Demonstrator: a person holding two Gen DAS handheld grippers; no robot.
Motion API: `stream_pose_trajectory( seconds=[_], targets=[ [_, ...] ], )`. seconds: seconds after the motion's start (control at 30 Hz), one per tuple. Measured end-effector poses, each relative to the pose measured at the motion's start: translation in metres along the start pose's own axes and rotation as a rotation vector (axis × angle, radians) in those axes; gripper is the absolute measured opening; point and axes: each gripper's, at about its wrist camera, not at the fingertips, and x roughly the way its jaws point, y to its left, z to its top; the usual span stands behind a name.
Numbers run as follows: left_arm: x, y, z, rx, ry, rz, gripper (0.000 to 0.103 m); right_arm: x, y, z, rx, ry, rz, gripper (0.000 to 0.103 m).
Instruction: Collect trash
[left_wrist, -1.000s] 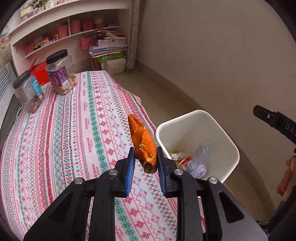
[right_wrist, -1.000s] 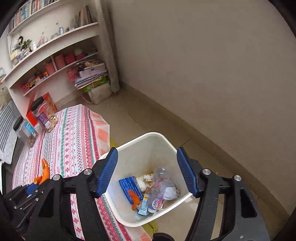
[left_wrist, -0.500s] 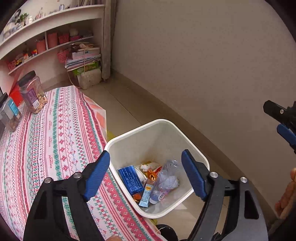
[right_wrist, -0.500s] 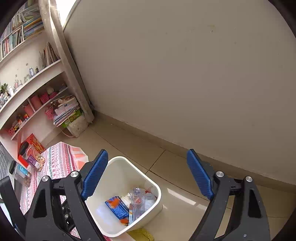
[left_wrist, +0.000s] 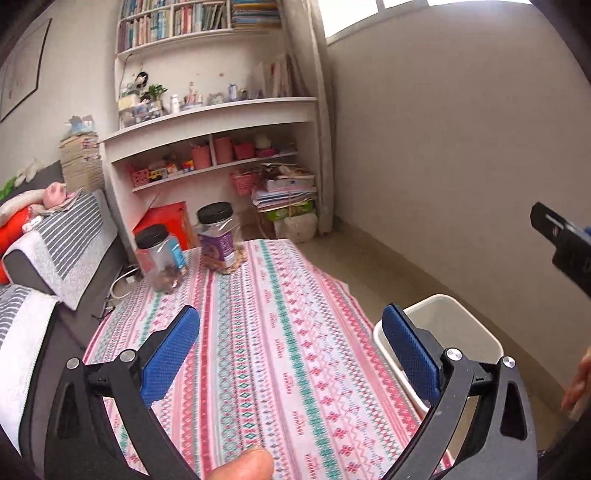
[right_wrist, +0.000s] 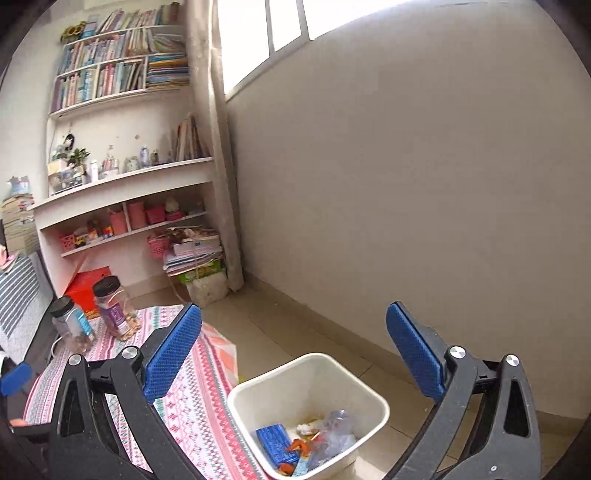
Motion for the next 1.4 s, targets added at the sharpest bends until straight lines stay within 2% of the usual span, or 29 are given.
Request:
stream_pose_trajectory(
  seconds=[0.1,0.23,0.37,0.47,0.57,0.7,1.0,1.4],
  targets=[
    [-0.009,0.034,0.000,-0.058,0.013,0.056,0.096,0.000,0.033,-0.004,-0.016,0.065,0.082,0.096],
    [-0.015,0.078,-0.008,-0.149,0.016,0.102,0.096,-0.008,0.068,-0.012,-0.041,0.051,0.124,0.096],
    [-0.020,0.109,-0.013,-0.179,-0.013,0.164,0.096,-0.005,0.095,-0.022,-0.078,0.064,0.166,0.096],
    [-0.019,0.124,-0.017,-0.193,0.003,0.172,0.096,-0.002,0.111,-0.033,-0.101,0.102,0.193,0.096],
    [-0.015,0.133,-0.018,-0.204,0.022,0.180,0.096,0.001,0.124,-0.038,-0.111,0.121,0.212,0.096],
    [-0.015,0.139,-0.018,-0.215,0.023,0.193,0.096,0.002,0.134,-0.040,-0.121,0.105,0.211,0.096],
    [-0.008,0.144,-0.017,-0.220,0.053,0.209,0.096,0.010,0.137,-0.041,-0.106,0.125,0.212,0.096],
    [-0.005,0.145,-0.020,-0.233,0.070,0.210,0.096,0.005,0.139,-0.042,-0.132,0.108,0.215,0.096]
  ],
)
